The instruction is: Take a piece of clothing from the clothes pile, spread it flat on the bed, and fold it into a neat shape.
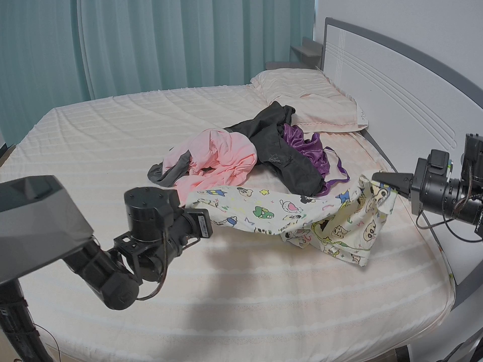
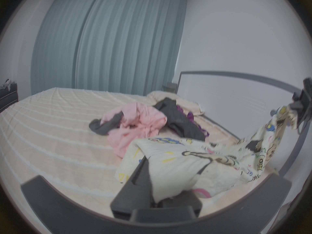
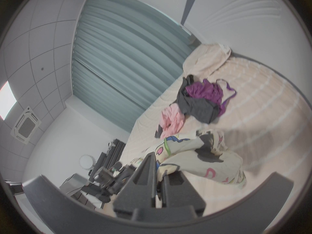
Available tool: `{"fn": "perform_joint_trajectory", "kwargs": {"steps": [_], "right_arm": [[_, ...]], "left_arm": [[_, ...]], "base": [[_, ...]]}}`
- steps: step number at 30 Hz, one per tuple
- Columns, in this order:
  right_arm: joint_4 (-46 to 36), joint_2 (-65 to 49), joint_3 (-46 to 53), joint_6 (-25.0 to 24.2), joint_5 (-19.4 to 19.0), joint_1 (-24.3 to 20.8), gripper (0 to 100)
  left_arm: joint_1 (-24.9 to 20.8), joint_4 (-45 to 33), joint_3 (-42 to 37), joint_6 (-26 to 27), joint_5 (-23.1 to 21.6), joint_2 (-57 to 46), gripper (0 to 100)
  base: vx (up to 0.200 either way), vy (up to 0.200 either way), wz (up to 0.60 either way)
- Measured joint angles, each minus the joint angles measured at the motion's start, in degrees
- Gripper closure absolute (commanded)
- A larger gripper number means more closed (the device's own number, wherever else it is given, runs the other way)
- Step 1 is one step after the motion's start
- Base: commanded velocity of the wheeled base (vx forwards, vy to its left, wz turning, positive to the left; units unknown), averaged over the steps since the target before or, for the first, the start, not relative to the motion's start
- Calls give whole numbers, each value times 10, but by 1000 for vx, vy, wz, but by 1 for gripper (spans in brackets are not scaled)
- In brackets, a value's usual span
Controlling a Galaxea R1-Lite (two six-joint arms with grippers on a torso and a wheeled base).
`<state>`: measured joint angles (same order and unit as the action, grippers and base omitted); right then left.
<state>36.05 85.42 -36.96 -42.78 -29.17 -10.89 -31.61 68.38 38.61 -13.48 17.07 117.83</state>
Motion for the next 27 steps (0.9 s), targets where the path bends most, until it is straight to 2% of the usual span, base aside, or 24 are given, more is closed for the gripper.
{"fn": "perform_joint_trajectory", "kwargs": {"steps": [7,13,21,27], "right_arm": [[9,7,-107,-2,70,-21,100],[10,-20,-155,-2,89,-53,100],[17,-13,-72,-9,92,-85,100],[68,28,-7,-49,94,-135,100]], "left_arm": [[3,-29,-5,-3,24,-123,100],[1,-43,-13,-15,34,-203,100],[-13,-45,-65,-114,37,-226,100],[-55,-45,-113,-209,38,-202,100]], "base": [[0,0,0],[0,0,0],[0,0,0],[0,0,0]]}}
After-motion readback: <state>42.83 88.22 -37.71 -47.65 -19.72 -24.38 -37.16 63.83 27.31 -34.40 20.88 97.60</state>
